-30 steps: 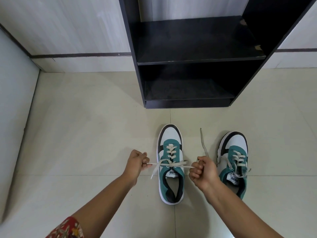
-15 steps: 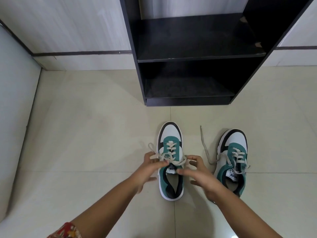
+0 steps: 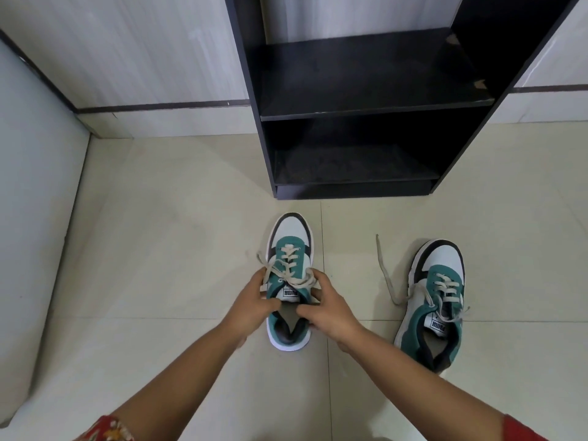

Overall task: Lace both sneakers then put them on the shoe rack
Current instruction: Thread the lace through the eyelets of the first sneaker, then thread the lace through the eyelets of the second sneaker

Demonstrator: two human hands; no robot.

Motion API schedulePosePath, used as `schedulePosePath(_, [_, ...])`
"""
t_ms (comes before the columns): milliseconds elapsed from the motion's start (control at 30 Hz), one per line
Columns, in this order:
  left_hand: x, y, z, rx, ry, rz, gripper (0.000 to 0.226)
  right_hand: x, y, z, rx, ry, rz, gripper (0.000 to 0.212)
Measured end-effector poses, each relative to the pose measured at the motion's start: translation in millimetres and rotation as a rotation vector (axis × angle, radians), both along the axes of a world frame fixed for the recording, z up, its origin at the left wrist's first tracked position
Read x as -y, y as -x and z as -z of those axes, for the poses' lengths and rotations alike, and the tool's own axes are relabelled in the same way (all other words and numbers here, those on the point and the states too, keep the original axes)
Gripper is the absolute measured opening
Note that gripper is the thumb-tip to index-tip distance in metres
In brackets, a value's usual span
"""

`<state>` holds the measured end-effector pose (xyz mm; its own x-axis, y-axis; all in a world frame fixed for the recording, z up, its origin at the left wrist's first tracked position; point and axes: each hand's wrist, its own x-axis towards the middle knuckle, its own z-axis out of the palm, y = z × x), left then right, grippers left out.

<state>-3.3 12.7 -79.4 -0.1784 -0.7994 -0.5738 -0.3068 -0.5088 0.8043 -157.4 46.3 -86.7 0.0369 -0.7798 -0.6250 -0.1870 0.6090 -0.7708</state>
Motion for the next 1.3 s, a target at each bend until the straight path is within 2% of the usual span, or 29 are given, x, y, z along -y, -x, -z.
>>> schedulePosePath(133, [0.3,-11.4,5.7,-0.008,-0.063,0.051,0.065,3.4,-8.5,7.0,-0.001,-0.010,-0.028,0.086])
schedulePosePath(200, [-0.4,-8.2,1.2,0.013,-0.040,0.046,0.064,0.6,-6.5,6.1,0.038,-0.017,-0.031,0.078])
schedulePosePath(267, [-2.0,-3.5,-4.5,0.164,0.072,-0.046,0.063,-4.4,3.6,2.1,0.065,-0.026,-0.003,0.059])
schedulePosePath(333, [-1.6,-0.7,-6.3,0.335,0.289,-0.119,0.061,-9.6,22.1,-4.9,0.032,-0.004,0.070,0.040])
schedulePosePath(367, [-2.9,2.3,-8.0,0.364,0.394,-0.130,0.056,-13.8,33.5,-8.8,-0.006,0.029,0.116,0.034])
schedulePosePath(433, [-6.0,15.8,-11.7,0.323,0.536,-0.100,0.048,-23.6,57.4,-19.5,-0.048,0.105,0.233,0.024])
schedulePosePath(500, [-9.6,38.3,-17.1,0.216,0.582,-0.014,0.044,-35.0,80.6,-29.7,-0.104,0.192,0.339,0.022])
schedulePosePath(600, [-14.4,75.6,-22.0,0.072,0.563,0.202,0.037,-56.8,117.8,-35.9,-0.463,0.323,0.392,0.020])
schedulePosePath(667, [-16.1,96.7,-19.7,0.024,0.483,0.324,0.033,-72.1,141.3,-35.2,-0.729,0.333,0.372,0.024])
schedulePosePath(700, [-15.8,105.9,-19.0,0.007,0.422,0.366,0.032,-78.4,152.0,-31.4,-0.793,0.297,0.362,0.035])
schedulePosePath(767, [-14.1,120.6,-15.3,-0.005,0.294,0.411,0.027,-89.5,169.9,-20.6,-0.757,0.139,0.325,0.072])
schedulePosePath(800, [-13.2,126.3,-12.4,0.000,0.243,0.422,0.024,-93.0,175.8,-13.8,-0.673,0.031,0.320,0.087])
schedulePosePath(833, [-12.8,131.1,-8.5,0.009,0.202,0.432,0.021,-94.0,178.5,-7.9,-0.569,-0.066,0.336,0.093])
schedulePosePath(900, [-13.7,138.3,-1.3,0.019,0.136,0.454,0.021,-93.8,177.6,3.5,-0.414,-0.152,0.386,0.086])
schedulePosePath(1033, [-7.2,142.4,-0.9,0.033,0.067,0.501,0.022,-84.6,167.9,7.3,-0.594,-0.083,0.379,0.070])
schedulePosePath(1167, [9.5,134.9,-10.9,0.109,0.076,0.506,0.023,-73.7,147.8,0.6,-0.614,-0.040,0.323,0.069])
schedulePosePath(1300, [23.9,136.4,-9.5,0.260,0.193,0.681,0.036,-58.6,138.5,0.2,-0.579,-0.020,0.193,0.072])
